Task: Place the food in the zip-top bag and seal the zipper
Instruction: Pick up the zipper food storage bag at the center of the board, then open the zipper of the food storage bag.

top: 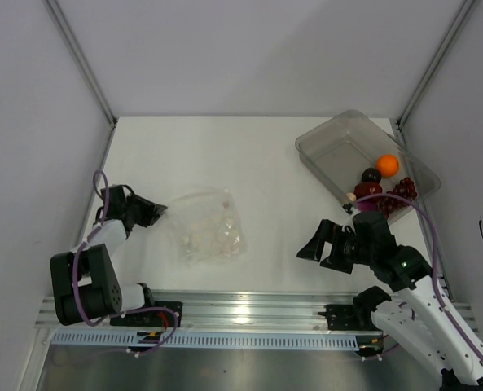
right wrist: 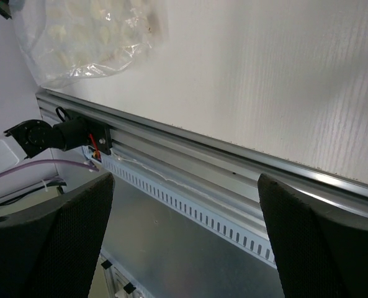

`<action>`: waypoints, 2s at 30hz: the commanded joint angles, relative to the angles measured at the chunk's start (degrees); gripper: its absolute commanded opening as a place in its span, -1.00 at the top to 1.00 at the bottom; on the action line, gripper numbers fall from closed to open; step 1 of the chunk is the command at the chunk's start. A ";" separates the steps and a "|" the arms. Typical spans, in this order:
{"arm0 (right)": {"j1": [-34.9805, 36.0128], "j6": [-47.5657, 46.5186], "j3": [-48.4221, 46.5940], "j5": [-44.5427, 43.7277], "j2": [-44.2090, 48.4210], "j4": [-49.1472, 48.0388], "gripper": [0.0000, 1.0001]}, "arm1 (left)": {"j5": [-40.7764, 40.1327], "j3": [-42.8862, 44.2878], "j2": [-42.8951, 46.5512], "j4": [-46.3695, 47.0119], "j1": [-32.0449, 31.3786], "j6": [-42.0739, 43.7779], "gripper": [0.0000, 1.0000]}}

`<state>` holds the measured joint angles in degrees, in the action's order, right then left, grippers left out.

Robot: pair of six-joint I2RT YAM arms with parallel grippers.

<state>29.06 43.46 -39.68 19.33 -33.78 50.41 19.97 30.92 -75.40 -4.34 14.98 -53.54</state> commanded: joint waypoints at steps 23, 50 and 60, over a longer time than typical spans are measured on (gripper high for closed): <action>1.26 4.79 -25.70 -9.67 -30.71 -4.36 -0.99 | 27.50 6.60 30.83 4.78 -18.23 27.25 0.99; 2.22 12.79 -50.85 9.32 -60.35 1.97 -0.83 | 18.01 11.79 37.87 -5.15 -41.96 43.69 0.99; 2.59 15.87 -40.83 7.39 -54.29 -3.22 -0.80 | 17.03 12.06 36.90 -5.33 -42.84 44.13 0.99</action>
<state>32.62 58.06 -81.38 26.41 -91.15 48.93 37.63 42.11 -38.15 -10.72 -27.27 -10.92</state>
